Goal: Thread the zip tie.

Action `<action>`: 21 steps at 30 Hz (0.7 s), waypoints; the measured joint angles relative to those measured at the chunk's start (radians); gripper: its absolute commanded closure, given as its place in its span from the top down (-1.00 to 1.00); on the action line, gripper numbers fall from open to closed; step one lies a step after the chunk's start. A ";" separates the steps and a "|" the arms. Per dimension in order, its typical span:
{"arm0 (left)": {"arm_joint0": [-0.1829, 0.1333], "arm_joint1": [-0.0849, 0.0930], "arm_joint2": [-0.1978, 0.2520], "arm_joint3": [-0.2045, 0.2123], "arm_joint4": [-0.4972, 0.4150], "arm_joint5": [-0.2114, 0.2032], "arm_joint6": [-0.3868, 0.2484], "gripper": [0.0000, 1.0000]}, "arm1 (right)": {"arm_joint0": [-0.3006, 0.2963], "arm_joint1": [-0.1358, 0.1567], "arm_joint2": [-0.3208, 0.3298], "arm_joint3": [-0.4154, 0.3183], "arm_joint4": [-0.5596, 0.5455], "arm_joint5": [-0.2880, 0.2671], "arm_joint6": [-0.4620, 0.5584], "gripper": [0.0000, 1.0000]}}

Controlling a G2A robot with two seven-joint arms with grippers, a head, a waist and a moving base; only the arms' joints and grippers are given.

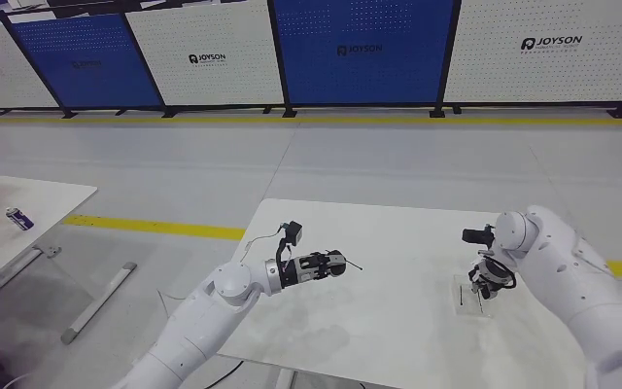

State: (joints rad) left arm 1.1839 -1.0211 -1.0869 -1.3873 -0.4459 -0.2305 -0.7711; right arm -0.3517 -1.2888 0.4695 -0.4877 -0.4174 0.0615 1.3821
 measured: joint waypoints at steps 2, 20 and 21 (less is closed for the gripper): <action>0.000 0.000 0.000 0.000 0.000 0.000 0.000 -1.00 | 0.003 -0.008 -0.002 0.015 -0.003 -0.002 0.000 -0.66; 0.000 0.000 0.000 0.000 0.000 0.000 0.000 -1.00 | 0.022 -0.066 -0.007 0.115 -0.028 -0.023 0.001 -1.00; 0.000 0.000 0.000 0.000 0.000 0.000 0.000 -1.00 | 0.022 -0.067 -0.006 0.119 -0.029 -0.026 0.000 -1.00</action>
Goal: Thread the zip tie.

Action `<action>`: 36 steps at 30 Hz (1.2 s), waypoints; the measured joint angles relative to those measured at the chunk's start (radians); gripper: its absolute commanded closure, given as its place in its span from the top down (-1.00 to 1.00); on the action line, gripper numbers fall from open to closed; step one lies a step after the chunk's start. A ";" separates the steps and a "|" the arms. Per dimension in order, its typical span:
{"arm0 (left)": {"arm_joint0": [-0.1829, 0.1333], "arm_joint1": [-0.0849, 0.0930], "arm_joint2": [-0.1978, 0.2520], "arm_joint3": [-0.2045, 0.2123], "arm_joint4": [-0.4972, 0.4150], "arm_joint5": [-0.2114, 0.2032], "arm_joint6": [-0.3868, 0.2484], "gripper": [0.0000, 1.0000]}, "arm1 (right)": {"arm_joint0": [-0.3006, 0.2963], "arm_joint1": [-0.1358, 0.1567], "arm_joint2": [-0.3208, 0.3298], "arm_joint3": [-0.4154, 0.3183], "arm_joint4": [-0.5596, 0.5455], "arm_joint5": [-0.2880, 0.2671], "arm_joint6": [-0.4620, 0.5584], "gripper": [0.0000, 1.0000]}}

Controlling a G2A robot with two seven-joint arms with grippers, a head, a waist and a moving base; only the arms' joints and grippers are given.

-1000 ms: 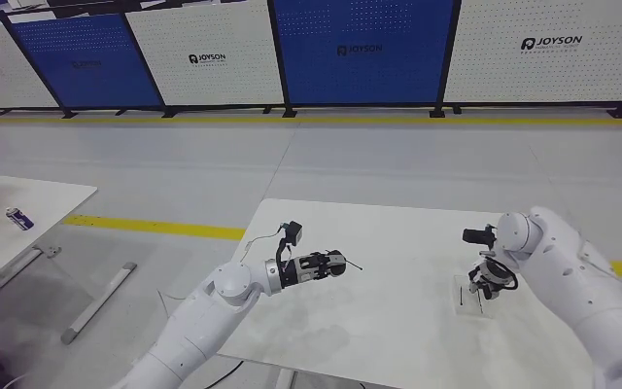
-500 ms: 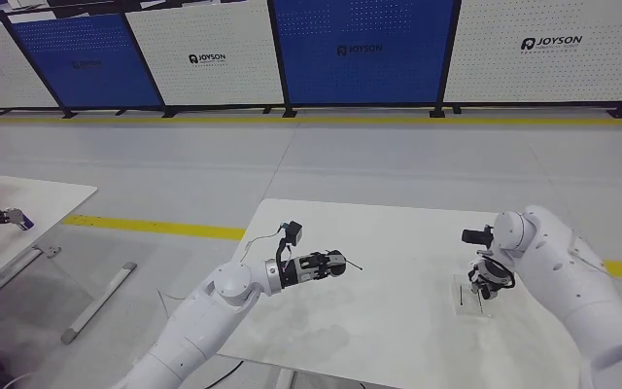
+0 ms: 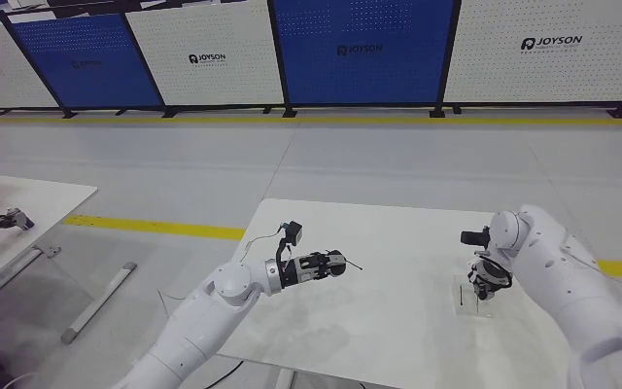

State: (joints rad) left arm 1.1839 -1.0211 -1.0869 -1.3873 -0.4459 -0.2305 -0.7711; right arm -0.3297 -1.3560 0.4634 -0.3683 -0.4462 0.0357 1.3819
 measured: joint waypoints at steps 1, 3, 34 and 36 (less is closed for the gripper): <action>0.000 0.000 0.000 0.000 0.000 0.000 0.000 -1.00 | 0.001 -0.001 0.001 0.004 -0.001 -0.003 -0.001 -1.00; 0.000 0.000 0.000 0.000 0.000 0.000 0.000 -1.00 | 0.003 -0.003 0.003 0.011 -0.003 -0.008 -0.005 -1.00; 0.000 0.000 0.000 0.000 0.000 0.000 0.000 -1.00 | -0.020 0.087 0.121 -0.134 -0.045 -0.092 -0.079 -1.00; 0.000 0.000 0.000 0.000 0.000 0.000 0.000 -1.00 | -0.043 0.112 0.147 -0.196 -0.051 -0.079 -0.107 -1.00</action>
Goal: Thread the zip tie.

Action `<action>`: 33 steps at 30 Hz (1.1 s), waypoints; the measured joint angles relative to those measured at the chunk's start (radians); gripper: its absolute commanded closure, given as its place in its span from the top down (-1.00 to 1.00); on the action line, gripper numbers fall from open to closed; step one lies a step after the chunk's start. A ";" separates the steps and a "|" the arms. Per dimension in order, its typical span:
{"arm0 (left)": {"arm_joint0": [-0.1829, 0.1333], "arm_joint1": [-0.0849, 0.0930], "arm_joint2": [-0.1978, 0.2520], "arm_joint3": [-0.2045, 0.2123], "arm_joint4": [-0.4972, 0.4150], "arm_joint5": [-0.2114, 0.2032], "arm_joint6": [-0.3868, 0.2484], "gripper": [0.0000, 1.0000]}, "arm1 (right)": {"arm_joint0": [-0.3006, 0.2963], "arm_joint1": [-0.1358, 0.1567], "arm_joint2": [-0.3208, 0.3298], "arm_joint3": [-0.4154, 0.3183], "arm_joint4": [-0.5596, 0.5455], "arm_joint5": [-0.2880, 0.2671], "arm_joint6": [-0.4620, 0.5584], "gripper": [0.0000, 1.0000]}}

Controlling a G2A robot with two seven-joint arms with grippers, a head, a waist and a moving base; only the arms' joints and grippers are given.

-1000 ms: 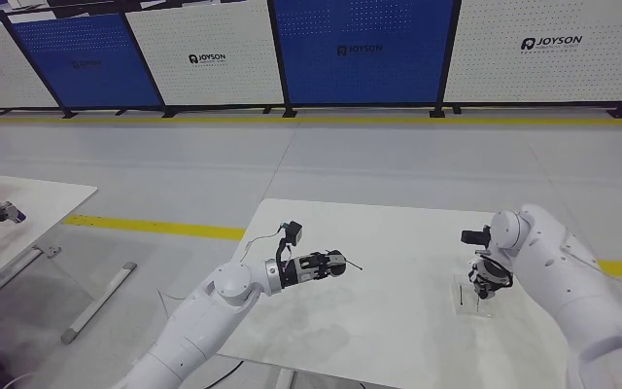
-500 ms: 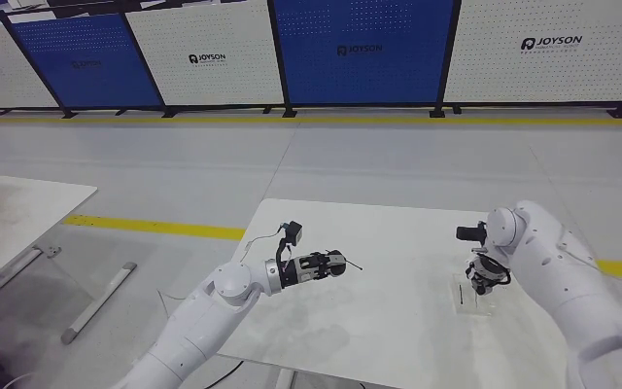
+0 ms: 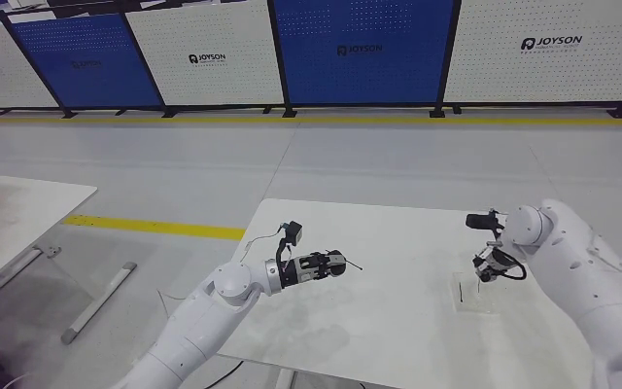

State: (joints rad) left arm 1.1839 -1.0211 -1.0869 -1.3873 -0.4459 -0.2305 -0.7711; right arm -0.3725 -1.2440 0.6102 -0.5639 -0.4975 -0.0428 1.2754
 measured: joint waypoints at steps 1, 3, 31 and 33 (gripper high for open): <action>0.000 0.000 0.000 0.000 0.000 0.000 0.000 -1.00 | -0.013 0.013 0.016 -0.031 -0.001 0.004 -0.017 -1.00; 0.000 0.000 0.000 0.000 0.000 0.000 0.000 -1.00 | -0.055 0.050 0.064 -0.115 0.003 0.012 -0.055 -1.00; 0.000 0.000 0.000 0.000 0.000 0.000 0.000 -1.00 | -0.197 0.145 0.236 -0.366 0.008 0.032 -0.175 -1.00; 0.000 0.000 0.000 0.000 0.000 0.000 0.000 -1.00 | -0.248 0.170 0.296 -0.438 0.012 0.019 -0.243 -1.00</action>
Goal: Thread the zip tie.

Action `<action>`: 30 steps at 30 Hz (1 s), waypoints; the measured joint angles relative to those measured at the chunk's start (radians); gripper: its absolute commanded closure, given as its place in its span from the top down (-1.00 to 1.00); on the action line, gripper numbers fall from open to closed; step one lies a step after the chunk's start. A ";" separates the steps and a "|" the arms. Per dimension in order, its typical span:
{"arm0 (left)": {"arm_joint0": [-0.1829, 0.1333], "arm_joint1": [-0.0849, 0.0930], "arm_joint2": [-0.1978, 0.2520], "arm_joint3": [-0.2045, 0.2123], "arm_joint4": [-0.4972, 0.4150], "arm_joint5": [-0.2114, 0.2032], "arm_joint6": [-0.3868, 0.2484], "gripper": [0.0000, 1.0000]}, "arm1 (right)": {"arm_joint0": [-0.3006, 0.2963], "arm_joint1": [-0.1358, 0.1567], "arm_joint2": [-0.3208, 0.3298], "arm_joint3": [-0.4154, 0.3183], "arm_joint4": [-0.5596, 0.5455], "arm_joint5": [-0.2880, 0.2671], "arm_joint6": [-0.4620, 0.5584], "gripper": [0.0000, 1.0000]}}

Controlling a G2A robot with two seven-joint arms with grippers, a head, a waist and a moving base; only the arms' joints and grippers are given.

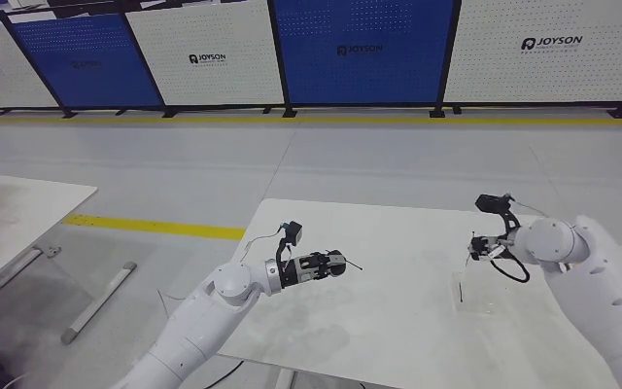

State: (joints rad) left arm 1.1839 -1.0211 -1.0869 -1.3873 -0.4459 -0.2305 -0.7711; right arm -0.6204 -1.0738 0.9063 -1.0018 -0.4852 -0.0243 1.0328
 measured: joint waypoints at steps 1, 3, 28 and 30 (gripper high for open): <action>0.000 0.000 0.000 0.000 0.000 0.000 0.000 -1.00 | -0.031 0.012 0.029 -0.042 0.000 0.001 -0.029 -1.00; 0.000 0.000 0.000 0.000 0.000 0.000 0.000 -1.00 | -0.127 0.041 0.101 -0.173 -0.009 0.004 -0.094 -1.00; 0.000 0.000 0.000 0.000 0.000 0.000 0.000 -1.00 | -0.524 0.112 0.343 -0.484 0.129 -0.137 -0.161 -1.00; 0.000 0.000 0.000 0.000 0.000 0.000 0.000 -1.00 | -0.524 0.112 0.343 -0.484 0.129 -0.137 -0.161 -1.00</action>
State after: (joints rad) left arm 1.1839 -1.0211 -1.0869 -1.3873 -0.4459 -0.2305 -0.7711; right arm -1.1443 -0.9622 1.2492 -1.4855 -0.3567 -0.1610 0.8720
